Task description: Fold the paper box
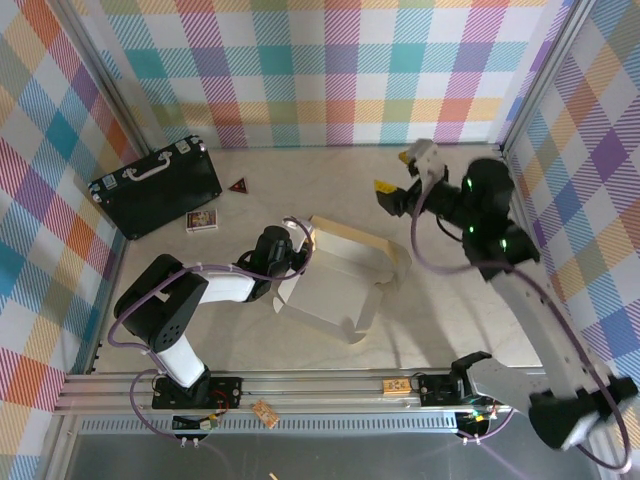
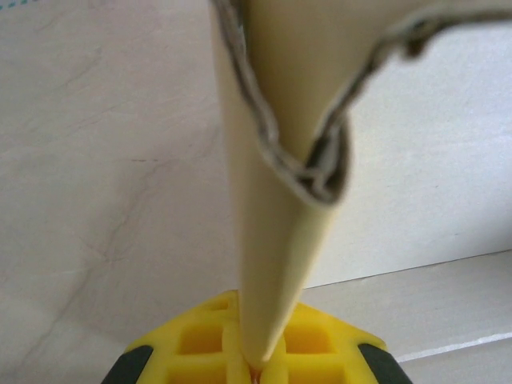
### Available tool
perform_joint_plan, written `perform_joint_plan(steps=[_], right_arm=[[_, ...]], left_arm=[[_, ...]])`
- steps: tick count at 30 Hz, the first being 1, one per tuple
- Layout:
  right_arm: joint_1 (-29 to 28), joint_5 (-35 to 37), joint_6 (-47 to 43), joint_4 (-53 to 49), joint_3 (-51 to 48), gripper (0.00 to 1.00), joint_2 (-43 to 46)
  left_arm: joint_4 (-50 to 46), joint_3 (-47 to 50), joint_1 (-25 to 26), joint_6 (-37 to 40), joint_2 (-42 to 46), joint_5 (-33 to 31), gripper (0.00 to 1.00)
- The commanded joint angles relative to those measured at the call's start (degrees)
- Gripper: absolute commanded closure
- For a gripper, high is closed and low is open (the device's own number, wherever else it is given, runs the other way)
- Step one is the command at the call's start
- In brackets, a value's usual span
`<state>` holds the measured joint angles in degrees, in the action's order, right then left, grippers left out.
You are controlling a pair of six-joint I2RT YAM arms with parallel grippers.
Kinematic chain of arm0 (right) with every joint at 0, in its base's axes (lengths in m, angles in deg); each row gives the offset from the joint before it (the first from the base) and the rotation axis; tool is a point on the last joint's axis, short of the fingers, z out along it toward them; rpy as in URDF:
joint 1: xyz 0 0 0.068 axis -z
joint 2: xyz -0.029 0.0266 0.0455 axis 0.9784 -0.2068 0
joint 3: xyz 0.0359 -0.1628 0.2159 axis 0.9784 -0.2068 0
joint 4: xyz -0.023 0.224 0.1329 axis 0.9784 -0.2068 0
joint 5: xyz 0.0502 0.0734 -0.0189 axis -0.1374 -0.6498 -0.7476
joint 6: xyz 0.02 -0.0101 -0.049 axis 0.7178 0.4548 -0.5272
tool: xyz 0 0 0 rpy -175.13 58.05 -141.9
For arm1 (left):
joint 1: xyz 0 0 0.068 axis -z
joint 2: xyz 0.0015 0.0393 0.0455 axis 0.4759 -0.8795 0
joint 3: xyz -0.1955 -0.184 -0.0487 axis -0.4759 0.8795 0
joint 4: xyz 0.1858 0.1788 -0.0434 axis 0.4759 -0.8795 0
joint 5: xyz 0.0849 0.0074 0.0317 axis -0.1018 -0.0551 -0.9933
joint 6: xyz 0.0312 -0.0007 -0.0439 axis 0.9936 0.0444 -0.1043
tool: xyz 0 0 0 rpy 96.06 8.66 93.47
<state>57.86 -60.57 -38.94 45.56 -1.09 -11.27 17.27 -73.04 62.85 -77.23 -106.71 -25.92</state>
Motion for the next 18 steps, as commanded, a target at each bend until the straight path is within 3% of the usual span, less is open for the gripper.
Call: perform_joint_plan(steps=[1,4,7,15,18], right_arm=[[1.3,-18.5,11.6,-26.1,3.8,0.30,-15.7],[2.2,-22.3,11.2,-31.3,10.8,0.39,-25.8],[2.2,-21.0,9.4,-35.4,16.2,0.44,-33.0],[0.7,-24.8,5.6,-38.4,18.5,0.56,-41.1],[0.3,-24.9,4.8,-39.3,18.4,0.60,-42.7]], left_arm=[[3.4,1.0,0.3,3.2,-0.1,3.1,0.96],[4.4,1.5,0.2,4.1,-0.1,3.7,0.95],[5.0,1.4,0.3,4.4,-0.4,4.4,0.94],[7.2,1.2,0.2,5.3,-1.4,5.9,0.89],[9.5,1.7,0.3,5.3,-1.6,6.3,0.78]])
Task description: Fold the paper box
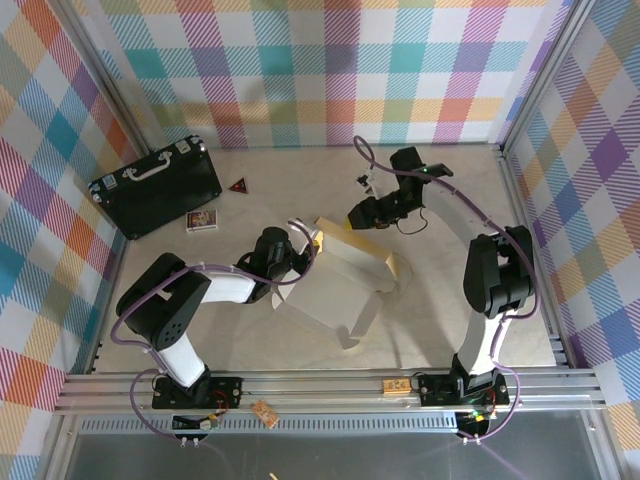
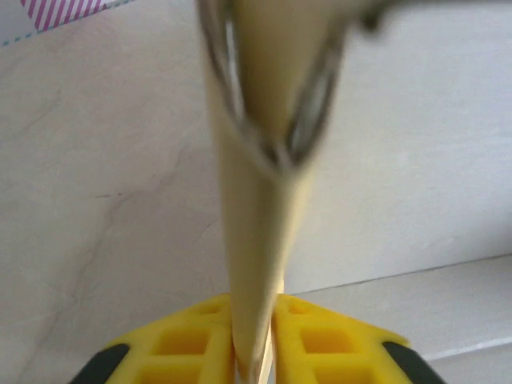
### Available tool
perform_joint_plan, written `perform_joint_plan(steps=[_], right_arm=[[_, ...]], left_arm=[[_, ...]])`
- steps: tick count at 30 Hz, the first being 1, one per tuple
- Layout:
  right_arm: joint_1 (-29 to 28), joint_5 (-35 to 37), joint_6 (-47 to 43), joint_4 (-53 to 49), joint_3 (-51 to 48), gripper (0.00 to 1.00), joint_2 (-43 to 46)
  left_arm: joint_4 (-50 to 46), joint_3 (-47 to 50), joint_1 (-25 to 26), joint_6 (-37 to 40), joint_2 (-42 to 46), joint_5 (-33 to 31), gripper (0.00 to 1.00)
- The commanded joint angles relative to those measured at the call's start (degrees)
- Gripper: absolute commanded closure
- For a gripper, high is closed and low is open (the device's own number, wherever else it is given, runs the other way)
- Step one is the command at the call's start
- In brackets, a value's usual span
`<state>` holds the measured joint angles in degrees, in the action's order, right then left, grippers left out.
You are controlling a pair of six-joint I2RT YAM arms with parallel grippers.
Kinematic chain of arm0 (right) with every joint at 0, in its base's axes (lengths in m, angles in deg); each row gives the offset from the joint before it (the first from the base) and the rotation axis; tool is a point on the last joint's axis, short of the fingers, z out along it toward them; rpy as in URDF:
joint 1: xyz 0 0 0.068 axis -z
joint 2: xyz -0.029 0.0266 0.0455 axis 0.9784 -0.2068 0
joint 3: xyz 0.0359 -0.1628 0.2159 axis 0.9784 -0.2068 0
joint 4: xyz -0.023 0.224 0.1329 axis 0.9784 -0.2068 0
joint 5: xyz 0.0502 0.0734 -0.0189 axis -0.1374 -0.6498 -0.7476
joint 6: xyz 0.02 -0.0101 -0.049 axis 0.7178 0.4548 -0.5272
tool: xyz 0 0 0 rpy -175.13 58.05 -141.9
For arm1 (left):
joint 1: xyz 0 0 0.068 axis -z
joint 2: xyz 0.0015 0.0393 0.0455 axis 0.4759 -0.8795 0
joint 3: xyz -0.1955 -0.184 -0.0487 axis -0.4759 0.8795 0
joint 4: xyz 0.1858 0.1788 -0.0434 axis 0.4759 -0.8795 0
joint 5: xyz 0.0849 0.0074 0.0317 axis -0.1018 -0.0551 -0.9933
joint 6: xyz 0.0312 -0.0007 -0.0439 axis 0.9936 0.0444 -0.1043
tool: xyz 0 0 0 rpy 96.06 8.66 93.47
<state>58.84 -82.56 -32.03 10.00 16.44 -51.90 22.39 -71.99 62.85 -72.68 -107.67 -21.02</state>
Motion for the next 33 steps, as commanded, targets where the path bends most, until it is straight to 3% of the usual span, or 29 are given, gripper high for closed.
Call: perform_joint_plan(steps=[1,10,18,25,28,33], right_arm=[[-0.8,-2.6,-2.3,-4.1,0.7,0.61,-2.3],[-1.1,1.1,-2.3,-5.7,1.7,0.70,-4.9],[-1.3,0.6,-2.6,-6.9,3.2,0.70,-7.6],[-1.5,-0.2,-2.5,-6.8,3.7,0.70,-8.4],[-1.7,-0.1,-2.0,-6.3,4.1,0.65,-7.8],[-0.9,5.2,0.4,-3.2,4.9,0.45,-0.2]], left_arm=[[4.9,0.8,0.3,1.0,-0.7,1.6,0.78],[8.2,1.0,0.3,1.4,-2.0,1.1,0.77],[11.9,-0.1,0.4,2.0,-4.6,2.6,0.79],[11.9,-0.5,0.7,1.3,-5.0,4.0,0.97],[11.2,-0.2,1.0,1.3,-4.6,2.7,1.00],[9.2,2.6,1.3,-0.2,-1.2,-5.7,1.00]])
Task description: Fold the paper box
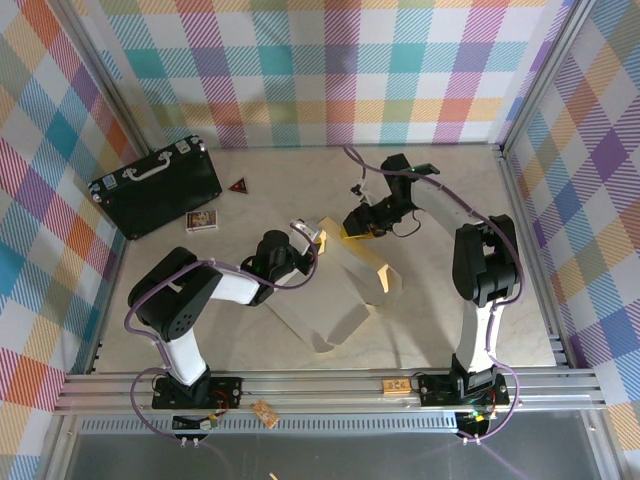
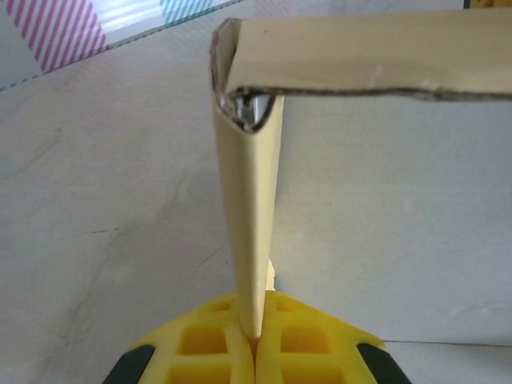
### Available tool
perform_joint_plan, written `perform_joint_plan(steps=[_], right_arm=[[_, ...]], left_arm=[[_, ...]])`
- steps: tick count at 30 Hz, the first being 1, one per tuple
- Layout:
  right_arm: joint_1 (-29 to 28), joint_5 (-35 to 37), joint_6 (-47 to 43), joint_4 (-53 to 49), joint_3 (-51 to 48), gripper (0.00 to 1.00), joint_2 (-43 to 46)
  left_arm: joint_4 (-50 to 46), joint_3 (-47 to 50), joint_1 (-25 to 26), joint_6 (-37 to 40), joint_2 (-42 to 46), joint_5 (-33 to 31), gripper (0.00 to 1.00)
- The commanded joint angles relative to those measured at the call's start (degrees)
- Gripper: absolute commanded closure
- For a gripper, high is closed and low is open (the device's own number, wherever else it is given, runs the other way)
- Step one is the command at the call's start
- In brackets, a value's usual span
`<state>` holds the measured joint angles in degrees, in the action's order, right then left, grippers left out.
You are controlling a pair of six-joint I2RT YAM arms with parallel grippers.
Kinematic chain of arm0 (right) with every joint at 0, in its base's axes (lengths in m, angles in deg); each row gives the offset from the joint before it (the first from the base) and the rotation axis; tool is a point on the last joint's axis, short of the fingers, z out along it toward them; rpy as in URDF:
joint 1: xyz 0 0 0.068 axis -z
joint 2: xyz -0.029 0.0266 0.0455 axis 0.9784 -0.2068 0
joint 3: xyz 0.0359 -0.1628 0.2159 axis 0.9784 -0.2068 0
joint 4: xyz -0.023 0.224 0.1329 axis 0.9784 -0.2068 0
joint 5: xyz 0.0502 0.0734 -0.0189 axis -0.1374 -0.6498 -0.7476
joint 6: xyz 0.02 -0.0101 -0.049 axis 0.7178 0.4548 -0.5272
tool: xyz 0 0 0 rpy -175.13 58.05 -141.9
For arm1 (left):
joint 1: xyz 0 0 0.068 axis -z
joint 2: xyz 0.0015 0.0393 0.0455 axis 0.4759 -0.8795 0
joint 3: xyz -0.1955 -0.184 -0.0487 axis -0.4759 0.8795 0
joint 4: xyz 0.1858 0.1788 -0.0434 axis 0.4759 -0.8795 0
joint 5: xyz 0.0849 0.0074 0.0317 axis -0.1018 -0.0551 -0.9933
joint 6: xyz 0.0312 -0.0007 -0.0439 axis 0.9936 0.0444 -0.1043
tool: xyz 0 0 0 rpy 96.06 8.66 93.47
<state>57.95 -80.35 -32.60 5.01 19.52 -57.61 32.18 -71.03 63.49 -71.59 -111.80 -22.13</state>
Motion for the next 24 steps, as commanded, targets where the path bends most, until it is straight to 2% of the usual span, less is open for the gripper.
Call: perform_joint_plan(steps=[1,4,6,8,9,10,12,13,15,16,17,19,24], right_arm=[[0.8,4.9,3.1,4.2,0.8,0.41,9.3],[4.1,11.5,8.7,18.5,-9.9,0.33,24.6],[5.8,15.6,12.5,31.4,-22.6,0.27,36.4],[6.8,23.1,15.9,43.0,-37.3,0.18,47.9],[7.8,25.1,18.0,45.6,-42.1,0.20,51.6],[9.5,25.0,19.9,46.7,-46.4,0.27,54.5],[12.8,21.5,23.7,44.1,-49.8,0.49,56.6],[13.2,18.6,24.6,42.7,-50.7,0.64,57.4],[12.1,11.9,28.6,46.0,-54.6,0.81,59.8],[9.7,11.3,30.8,48.5,-57.0,0.86,60.8],[6.3,13.9,30.5,48.1,-57.7,0.87,61.2],[-0.5,23.5,28.0,43.7,-56.0,0.86,59.2],[-1.9,31.5,29.4,46.8,-53.7,1.00,51.5]], left_arm=[[-1.4,2.5,0.6,-1.9,4.3,-6.2,1.00],[-2.7,5.2,0.6,-4.5,7.5,-10.4,1.00],[-3.2,6.4,0.6,-6.1,8.6,-12.6,1.00],[-3.6,7.4,0.5,-8.0,9.6,-14.6,1.00],[-4.0,7.7,0.5,-8.4,9.8,-15.3,1.00],[-4.6,7.9,0.4,-8.9,10.0,-16.2,1.00],[-6.8,7.6,0.1,-10.4,10.2,-17.9,1.00],[-8.1,7.4,0.2,-11.2,10.4,-18.7,1.00],[-9.5,7.2,0.0,-12.8,10.7,-19.6,1.00],[-9.7,7.0,0.0,-13.5,10.5,-19.5,1.00],[-10.0,6.7,0.1,-13.9,10.1,-19.4,1.00],[-9.9,6.0,0.1,-14.6,8.9,-18.5,1.00],[-11.2,5.2,0.2,-15.8,8.9,-17.9,1.00]])
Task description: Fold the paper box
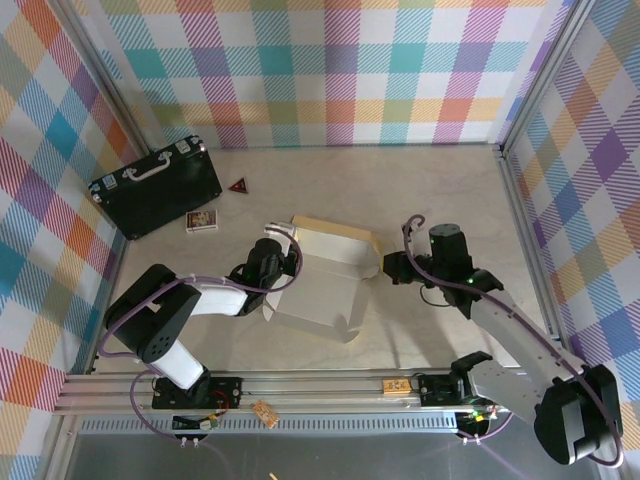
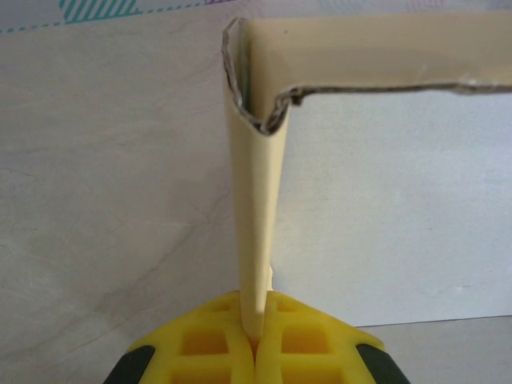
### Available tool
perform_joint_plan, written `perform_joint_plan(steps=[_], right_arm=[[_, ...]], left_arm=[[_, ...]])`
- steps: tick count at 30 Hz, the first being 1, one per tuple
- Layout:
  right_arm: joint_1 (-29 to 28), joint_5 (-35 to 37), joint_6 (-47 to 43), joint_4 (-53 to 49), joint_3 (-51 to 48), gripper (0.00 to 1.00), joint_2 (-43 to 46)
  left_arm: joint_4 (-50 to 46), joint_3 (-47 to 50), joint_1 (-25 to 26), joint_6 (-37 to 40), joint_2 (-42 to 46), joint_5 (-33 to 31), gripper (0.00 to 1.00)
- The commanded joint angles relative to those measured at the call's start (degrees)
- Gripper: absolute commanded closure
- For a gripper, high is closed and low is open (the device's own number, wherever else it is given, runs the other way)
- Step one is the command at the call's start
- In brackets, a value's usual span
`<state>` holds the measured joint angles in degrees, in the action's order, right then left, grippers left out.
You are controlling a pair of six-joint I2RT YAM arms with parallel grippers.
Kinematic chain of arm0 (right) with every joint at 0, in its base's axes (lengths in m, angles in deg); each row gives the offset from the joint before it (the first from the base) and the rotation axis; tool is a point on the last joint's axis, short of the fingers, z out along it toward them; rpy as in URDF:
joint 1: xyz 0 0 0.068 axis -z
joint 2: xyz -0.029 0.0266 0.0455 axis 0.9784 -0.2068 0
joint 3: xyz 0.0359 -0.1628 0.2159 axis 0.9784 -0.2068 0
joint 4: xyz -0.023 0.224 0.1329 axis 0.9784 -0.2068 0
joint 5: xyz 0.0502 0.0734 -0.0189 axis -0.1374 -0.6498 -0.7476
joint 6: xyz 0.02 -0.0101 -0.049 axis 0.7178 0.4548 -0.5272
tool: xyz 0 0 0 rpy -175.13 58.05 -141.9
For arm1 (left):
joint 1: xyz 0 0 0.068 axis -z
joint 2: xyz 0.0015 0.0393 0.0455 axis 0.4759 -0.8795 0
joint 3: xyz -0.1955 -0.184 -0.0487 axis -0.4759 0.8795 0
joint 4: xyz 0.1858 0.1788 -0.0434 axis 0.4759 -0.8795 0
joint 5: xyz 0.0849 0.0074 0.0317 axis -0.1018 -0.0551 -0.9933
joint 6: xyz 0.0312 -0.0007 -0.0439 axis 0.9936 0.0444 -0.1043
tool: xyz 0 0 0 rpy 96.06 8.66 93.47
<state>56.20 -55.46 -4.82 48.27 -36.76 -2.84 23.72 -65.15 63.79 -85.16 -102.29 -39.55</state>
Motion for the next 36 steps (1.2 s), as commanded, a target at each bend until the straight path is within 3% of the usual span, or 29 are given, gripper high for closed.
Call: perform_joint_plan(steps=[1,9,13,15,18,20,22,24,26,29,31,34,36], right_arm=[[-0.3,8.0,1.8,3.1,3.8,1.00,-5.9],[-7.1,9.0,1.7,9.5,11.7,1.00,-22.3],[-7.8,11.9,-0.5,8.4,10.3,0.97,-18.3],[-7.8,14.2,-3.5,5.2,7.1,0.82,-10.6],[-5.6,17.1,-6.4,-0.5,1.3,0.46,5.2],[0.2,15.9,-7.2,-3.2,-2.3,0.26,13.1],[9.9,8.9,-6.3,-3.6,-4.3,0.22,15.1],[17.4,-1.4,-6.9,-1.8,-4.6,0.20,12.2],[16.0,-6.3,-10.6,3.0,-4.2,0.20,6.4],[5.8,1.8,-23.5,8.0,-3.7,0.20,-0.8],[4.0,2.7,-24.3,11.8,-3.0,0.24,-5.4],[3.8,7.8,-23.0,13.3,0.0,0.40,-11.8],[3.8,8.8,-23.0,13.1,2.0,0.56,-15.3]], left_arm=[[-3.1,-0.8,-0.2,-2.4,-0.5,-0.6,1.00],[-4.4,-1.0,-0.1,-3.4,-0.1,0.7,1.00],[-6.6,-0.8,-0.1,-5.9,0.8,-1.2,1.00],[-7.9,-0.6,-0.1,-7.2,1.4,-2.4,1.00],[-10.3,-1.0,-0.1,-8.8,2.0,-3.8,1.00],[-9.8,-1.0,-0.1,-8.0,1.7,-3.2,1.00],[-10.1,-1.2,-0.1,-7.1,1.3,-3.2,1.00],[-10.5,-1.6,-0.1,-6.8,1.2,-2.6,1.00],[-11.4,-2.3,-0.2,-6.6,1.1,-1.8,1.00],[-11.5,-2.4,-0.1,-6.5,0.9,-1.1,1.00],[-11.7,-2.7,-0.2,-6.4,0.5,-0.7,1.00],[-11.8,-2.9,-0.1,-6.4,0.1,-0.3,1.00],[-12.0,-3.0,-0.2,-6.8,0.0,-0.4,1.00]])
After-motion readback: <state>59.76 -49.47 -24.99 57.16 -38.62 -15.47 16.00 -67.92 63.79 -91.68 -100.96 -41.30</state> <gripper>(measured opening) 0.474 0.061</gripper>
